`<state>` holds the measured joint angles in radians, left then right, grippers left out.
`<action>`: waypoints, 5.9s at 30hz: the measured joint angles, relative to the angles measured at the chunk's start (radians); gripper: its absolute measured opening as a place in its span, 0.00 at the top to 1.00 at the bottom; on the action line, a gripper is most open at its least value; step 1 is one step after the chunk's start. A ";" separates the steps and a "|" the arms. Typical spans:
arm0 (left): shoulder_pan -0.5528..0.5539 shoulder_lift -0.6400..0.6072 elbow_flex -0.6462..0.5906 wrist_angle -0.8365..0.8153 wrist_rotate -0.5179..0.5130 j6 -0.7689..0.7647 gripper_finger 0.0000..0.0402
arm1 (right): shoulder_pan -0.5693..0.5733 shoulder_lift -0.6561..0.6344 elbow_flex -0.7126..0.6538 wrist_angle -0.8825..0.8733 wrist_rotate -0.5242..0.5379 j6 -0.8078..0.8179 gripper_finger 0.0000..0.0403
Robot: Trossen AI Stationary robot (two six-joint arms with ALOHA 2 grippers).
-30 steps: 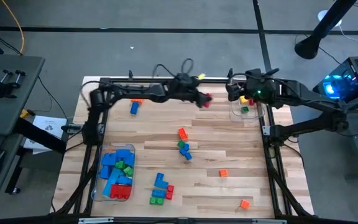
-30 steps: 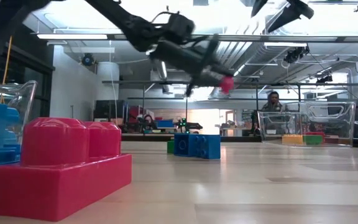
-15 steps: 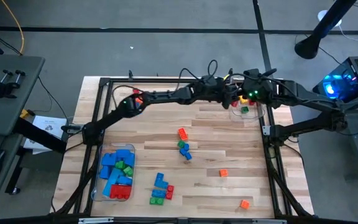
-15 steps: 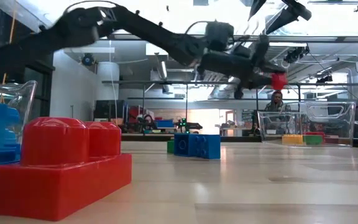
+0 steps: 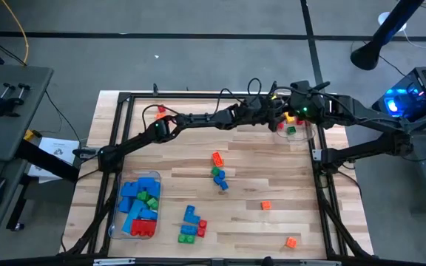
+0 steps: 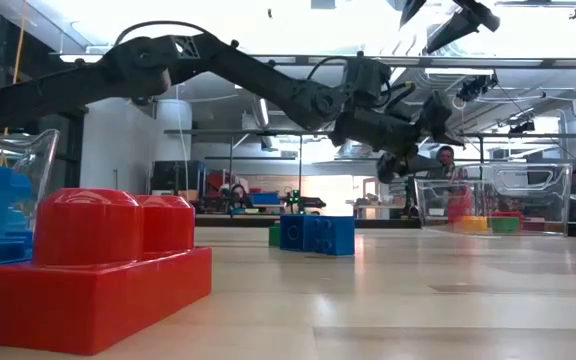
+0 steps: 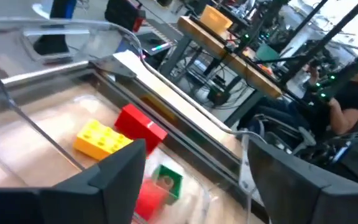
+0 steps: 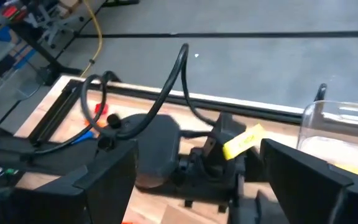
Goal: Sort blocks by size
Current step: Adjust the top transparent bin, then put the small blue game piece into the top transparent bin
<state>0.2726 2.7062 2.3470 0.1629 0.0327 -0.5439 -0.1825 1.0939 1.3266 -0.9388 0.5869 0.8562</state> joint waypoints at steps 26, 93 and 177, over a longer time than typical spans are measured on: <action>0.249 -0.871 -0.175 -0.799 0.364 0.322 0.31 | -0.593 0.334 -0.376 0.105 -0.338 -0.256 0.96; -0.077 -1.762 -0.975 -0.683 -0.201 0.258 0.31 | -0.122 0.378 -0.277 0.002 -0.535 0.035 1.00; -0.024 -0.475 -0.470 -0.334 0.107 0.268 0.76 | -0.070 -0.067 -0.177 0.610 -0.378 -0.186 1.00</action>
<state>0.2484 2.2309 1.8766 -0.1711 0.1398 -0.2763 -0.2523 1.0271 1.1500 -0.3288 0.2090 0.6703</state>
